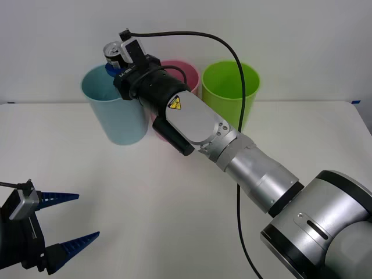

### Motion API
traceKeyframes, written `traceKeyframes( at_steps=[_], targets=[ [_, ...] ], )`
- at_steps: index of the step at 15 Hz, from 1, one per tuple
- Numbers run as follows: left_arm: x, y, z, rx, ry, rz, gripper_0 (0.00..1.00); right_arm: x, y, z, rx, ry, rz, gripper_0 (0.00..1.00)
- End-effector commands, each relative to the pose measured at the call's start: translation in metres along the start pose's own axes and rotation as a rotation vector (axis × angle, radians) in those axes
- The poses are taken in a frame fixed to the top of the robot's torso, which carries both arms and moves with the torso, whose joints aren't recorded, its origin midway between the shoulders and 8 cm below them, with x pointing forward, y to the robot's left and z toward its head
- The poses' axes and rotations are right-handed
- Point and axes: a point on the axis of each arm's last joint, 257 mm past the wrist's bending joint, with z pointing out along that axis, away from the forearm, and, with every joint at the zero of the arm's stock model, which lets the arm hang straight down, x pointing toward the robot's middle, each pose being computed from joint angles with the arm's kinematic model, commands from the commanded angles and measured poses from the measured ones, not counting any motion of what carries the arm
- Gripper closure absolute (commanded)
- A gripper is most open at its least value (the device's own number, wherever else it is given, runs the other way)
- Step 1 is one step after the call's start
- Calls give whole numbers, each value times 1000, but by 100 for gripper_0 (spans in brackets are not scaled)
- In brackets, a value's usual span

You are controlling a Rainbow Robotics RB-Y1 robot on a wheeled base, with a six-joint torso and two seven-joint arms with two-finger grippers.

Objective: Put cans in the blue bin and PET bottles in the pink bin and trash in the green bin.

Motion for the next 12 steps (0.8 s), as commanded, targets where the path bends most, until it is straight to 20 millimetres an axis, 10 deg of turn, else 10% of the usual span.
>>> traceKeyframes(
  at_steps=[1, 12],
  targets=[
    [0, 0, 0, 0, 0, 0, 0, -5, -1, 1, 3, -8, -3, 100],
    [0, 0, 0, 0, 0, 0, 0, -27, 20, 9, -36, -38, 53, 100]
  ],
)
